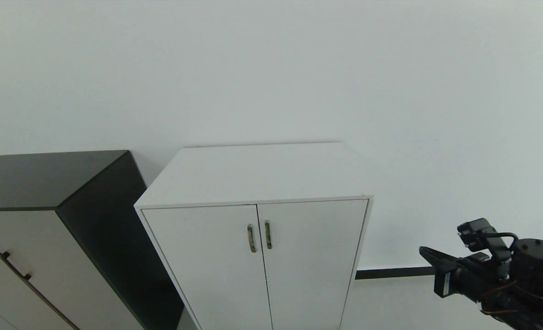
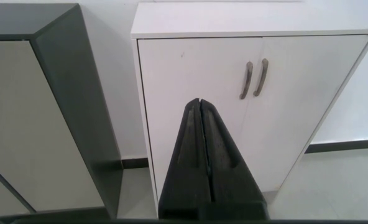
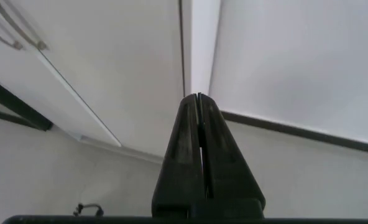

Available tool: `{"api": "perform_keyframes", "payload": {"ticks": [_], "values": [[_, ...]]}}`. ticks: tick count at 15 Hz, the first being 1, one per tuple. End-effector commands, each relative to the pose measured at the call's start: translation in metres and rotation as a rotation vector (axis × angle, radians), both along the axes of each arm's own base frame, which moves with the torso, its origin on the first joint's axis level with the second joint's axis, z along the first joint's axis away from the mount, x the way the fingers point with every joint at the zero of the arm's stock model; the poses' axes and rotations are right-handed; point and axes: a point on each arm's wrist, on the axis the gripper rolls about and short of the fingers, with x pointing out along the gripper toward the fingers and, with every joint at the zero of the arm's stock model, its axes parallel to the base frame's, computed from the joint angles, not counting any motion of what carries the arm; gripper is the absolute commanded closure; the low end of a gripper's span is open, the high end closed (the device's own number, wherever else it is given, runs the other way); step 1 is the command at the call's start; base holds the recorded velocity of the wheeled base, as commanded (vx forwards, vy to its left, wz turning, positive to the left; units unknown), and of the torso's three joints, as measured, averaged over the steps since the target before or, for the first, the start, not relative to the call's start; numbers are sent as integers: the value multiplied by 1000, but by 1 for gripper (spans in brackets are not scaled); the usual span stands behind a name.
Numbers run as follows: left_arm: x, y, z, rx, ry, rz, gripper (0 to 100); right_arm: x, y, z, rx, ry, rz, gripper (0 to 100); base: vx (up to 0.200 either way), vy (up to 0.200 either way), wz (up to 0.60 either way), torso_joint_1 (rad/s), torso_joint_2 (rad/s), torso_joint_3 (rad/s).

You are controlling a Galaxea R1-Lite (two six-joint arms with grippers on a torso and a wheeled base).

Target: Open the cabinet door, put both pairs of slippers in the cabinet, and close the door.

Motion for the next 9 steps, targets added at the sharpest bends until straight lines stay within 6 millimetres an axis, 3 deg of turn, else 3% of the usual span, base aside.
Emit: {"api": "perform_keyframes", "payload": {"ticks": [1, 5, 8, 9], "values": [[0, 0, 0, -1, 0, 0, 100, -25, -20, 24, 3, -68, -109, 100, 0, 0, 0, 0, 0, 0], [0, 0, 0, -1, 0, -1, 100, -70, -34, 42, -15, 1, -130, 100, 0, 0, 0, 0, 0, 0], [0, 0, 0, -2, 0, -1, 100, -116, -43, 40, -33, 82, -118, 100, 0, 0, 0, 0, 0, 0], [0, 0, 0, -2, 0, -1, 100, -123, -45, 40, -31, 88, -111, 100, 0, 0, 0, 0, 0, 0]]}}
